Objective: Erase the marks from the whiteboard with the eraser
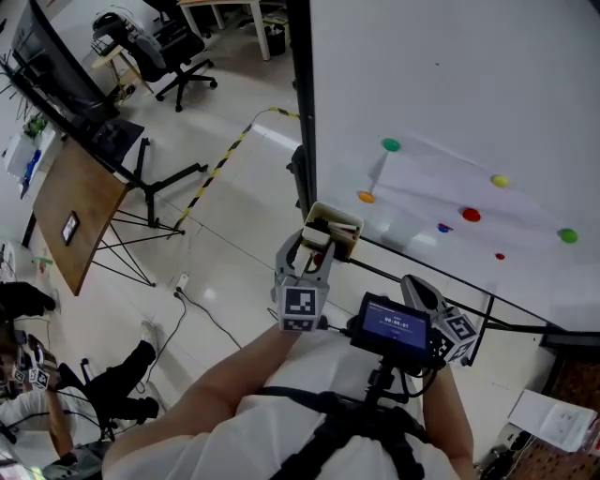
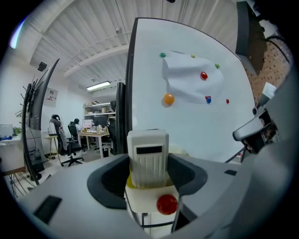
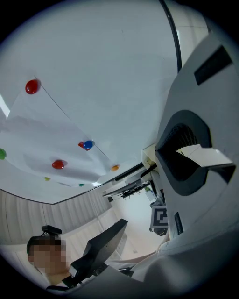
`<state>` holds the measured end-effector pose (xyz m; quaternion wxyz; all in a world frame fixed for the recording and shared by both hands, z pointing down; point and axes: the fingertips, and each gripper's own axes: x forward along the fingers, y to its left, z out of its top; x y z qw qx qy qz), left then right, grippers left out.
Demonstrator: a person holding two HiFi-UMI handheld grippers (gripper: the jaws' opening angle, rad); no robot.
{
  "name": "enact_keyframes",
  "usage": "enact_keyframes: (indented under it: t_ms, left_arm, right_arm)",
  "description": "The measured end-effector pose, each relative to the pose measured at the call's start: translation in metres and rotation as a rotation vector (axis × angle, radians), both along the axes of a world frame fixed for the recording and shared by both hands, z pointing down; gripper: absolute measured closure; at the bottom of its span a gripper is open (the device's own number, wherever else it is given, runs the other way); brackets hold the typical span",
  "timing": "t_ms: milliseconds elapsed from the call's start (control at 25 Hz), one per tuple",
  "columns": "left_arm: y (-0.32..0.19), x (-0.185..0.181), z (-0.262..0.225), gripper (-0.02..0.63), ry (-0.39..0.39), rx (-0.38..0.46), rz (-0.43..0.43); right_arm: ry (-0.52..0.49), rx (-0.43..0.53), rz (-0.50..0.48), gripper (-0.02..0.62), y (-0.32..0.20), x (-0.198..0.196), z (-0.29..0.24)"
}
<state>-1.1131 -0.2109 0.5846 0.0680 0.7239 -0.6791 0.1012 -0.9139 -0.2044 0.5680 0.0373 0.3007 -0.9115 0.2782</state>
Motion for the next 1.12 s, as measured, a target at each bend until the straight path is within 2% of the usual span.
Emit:
enact_keyframes:
  t_ms: [160,440,760,920,1120]
  left_arm:
    - [0.003,0.0,-0.02,0.345,-0.016,0.039,0.047]
    - [0.016,0.022,-0.04,0.345,-0.107,0.096,0.218]
    - [0.052,0.041,-0.052,0.345,-0.089,0.113,0.435]
    - [0.059,0.063,-0.042,0.345,-0.073,0.104,0.523]
    - [0.059,0.118,-0.04,0.345,-0.055,0.111,0.616]
  right_arm:
    - [-0.013,0.019,0.018,0.58,0.004,-0.001,-0.006]
    - [-0.074,0.042,0.047,0.58,0.011,-0.003,-0.028]
    - [-0.07,0.065,0.103,0.58,0.05,-0.007,-0.028]
    - [-0.068,0.057,0.18,0.58,0.066,0.014,-0.019]
    - [-0.058,0.036,0.278,0.58,0.077,0.066,-0.01]
